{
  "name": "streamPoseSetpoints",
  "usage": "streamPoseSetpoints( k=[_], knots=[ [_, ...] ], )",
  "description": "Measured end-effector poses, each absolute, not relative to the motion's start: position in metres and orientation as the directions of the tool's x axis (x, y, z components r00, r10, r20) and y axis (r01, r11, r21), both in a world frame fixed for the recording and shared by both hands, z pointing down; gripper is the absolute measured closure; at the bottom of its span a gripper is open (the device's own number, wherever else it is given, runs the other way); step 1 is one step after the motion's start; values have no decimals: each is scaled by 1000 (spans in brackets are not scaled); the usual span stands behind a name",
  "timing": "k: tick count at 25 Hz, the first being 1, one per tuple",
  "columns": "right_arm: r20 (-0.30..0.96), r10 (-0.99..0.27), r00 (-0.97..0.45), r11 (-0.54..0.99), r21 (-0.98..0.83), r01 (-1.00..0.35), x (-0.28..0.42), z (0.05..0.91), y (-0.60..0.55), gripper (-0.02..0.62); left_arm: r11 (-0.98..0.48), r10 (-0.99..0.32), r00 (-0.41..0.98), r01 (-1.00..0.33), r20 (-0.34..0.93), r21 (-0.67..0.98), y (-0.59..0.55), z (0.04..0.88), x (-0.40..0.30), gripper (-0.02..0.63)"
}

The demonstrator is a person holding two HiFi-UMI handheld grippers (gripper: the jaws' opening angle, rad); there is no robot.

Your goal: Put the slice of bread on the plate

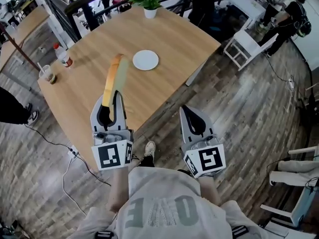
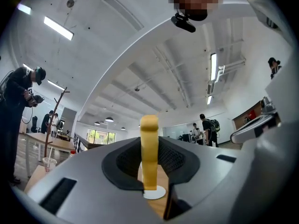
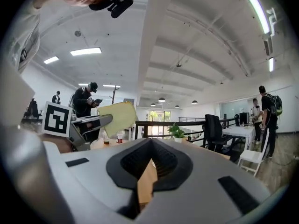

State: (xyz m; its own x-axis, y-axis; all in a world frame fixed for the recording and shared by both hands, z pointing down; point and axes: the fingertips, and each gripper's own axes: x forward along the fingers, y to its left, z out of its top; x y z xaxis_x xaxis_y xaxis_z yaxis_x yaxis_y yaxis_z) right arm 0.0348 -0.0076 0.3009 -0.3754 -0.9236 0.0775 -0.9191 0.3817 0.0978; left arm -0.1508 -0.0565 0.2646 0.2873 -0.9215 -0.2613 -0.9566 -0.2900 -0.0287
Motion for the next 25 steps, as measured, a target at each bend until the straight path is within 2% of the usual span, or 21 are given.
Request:
streamPoseSetpoints(
  k=[4,11,14,18,25],
  knots=[
    [136,-911,-390,410,202,-889,3,306,-51,578,-263,-938,263,-964,-225,-29,-99,280,-170,517],
    [238,-867,-438,478,148,-866,-17,334,-96,578,-246,-952,237,-969,-192,22,-139,301,-185,518],
    [233,-858,-457,486,78,-871,-15,338,-116,578,-228,-960,222,-974,-172,15,-151,306,-188,517],
    [251,-856,-452,497,159,-853,-15,344,-139,578,-199,-968,198,-980,-156,-10,-163,307,-183,517],
    [193,-809,-555,583,136,-801,2,338,-184,578,-138,-970,148,-988,-195,-67,-195,281,-145,518]
  ],
)
